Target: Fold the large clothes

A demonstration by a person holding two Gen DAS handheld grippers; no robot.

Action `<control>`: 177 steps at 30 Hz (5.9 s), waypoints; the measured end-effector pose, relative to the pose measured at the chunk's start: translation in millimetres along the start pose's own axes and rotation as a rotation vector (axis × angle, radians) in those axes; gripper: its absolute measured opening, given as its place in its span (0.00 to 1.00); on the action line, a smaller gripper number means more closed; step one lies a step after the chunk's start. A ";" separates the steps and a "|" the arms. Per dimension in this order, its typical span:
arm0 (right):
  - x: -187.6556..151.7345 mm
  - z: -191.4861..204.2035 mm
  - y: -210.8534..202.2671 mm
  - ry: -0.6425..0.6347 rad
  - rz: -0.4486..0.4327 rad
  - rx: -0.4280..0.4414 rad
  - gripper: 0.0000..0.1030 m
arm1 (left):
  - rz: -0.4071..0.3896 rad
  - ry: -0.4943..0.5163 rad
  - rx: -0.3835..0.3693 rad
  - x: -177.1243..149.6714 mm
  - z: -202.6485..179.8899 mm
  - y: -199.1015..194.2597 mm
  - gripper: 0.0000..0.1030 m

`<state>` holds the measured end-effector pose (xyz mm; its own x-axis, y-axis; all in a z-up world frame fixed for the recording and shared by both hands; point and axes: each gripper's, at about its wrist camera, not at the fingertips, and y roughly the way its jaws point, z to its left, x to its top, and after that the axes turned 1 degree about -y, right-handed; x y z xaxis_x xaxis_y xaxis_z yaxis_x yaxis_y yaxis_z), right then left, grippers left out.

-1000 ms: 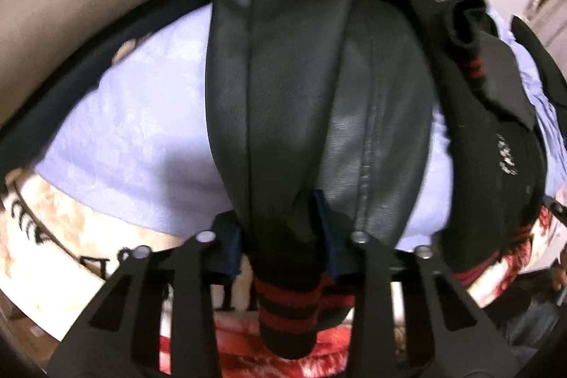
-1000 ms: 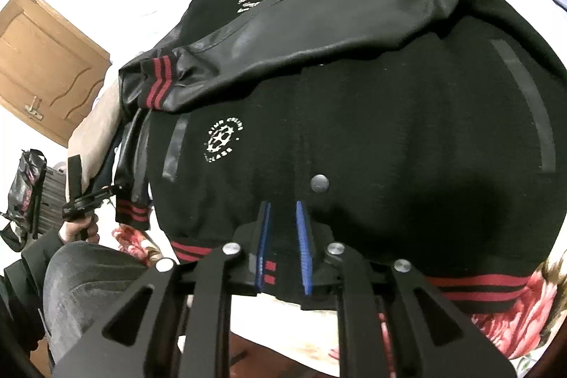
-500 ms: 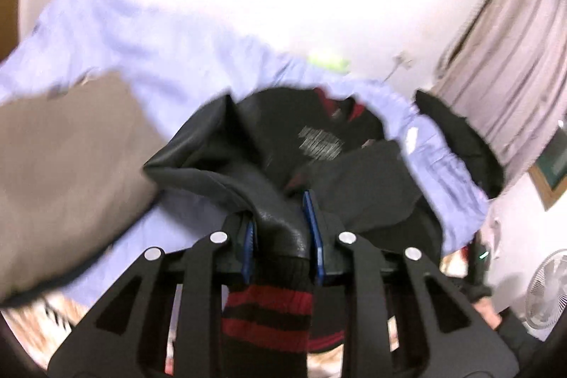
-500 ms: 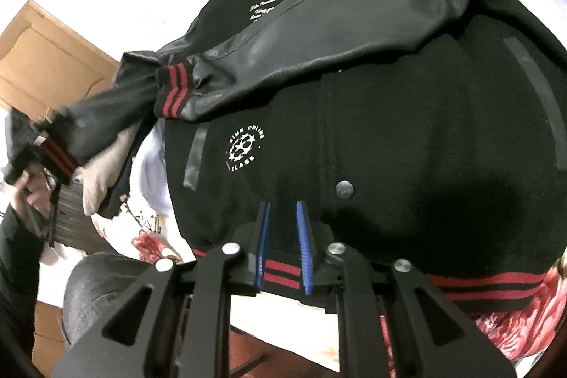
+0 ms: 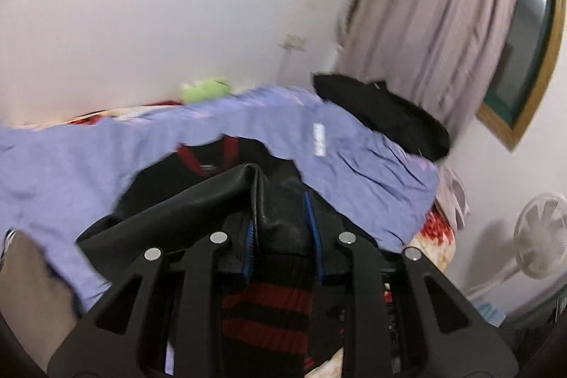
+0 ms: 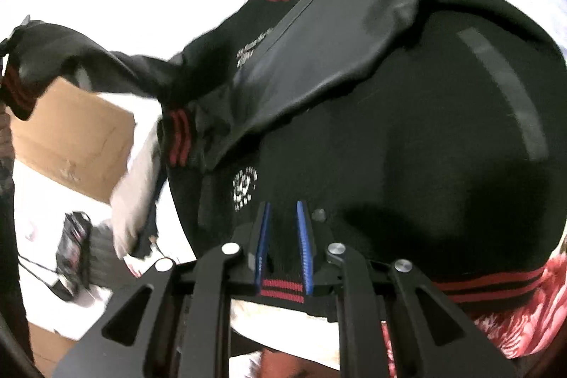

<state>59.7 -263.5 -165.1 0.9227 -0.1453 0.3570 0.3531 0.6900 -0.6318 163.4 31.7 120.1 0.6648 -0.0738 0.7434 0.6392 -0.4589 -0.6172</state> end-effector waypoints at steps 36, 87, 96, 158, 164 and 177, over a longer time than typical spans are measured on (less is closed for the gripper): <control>29.6 -106.9 -79.7 0.240 -0.280 -0.135 0.30 | 0.385 0.445 0.117 -96.0 -153.9 311.7 0.63; 171.9 237.0 303.8 -1.029 0.541 -0.412 0.17 | -0.009 0.217 0.412 -281.4 78.0 186.6 0.75; 238.5 261.6 274.1 -0.810 0.338 -0.151 0.05 | -0.025 0.120 0.539 -277.6 111.7 186.4 0.77; 286.2 89.1 191.0 -0.767 0.160 -0.564 0.05 | 0.147 -0.126 0.323 -179.0 204.1 248.5 0.03; 309.3 72.3 194.9 -0.701 0.188 -0.571 0.40 | 0.142 -0.148 0.331 -184.4 213.5 241.8 0.03; 145.0 79.3 41.4 -0.922 -0.030 -0.605 0.86 | 0.121 -0.153 0.336 -191.0 218.2 233.4 0.03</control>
<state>195.8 -199.8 -84.9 0.5318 0.6025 0.5951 0.6231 0.1975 -0.7568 269.9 131.9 -222.3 0.7772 0.0353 0.6283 0.6265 -0.1374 -0.7673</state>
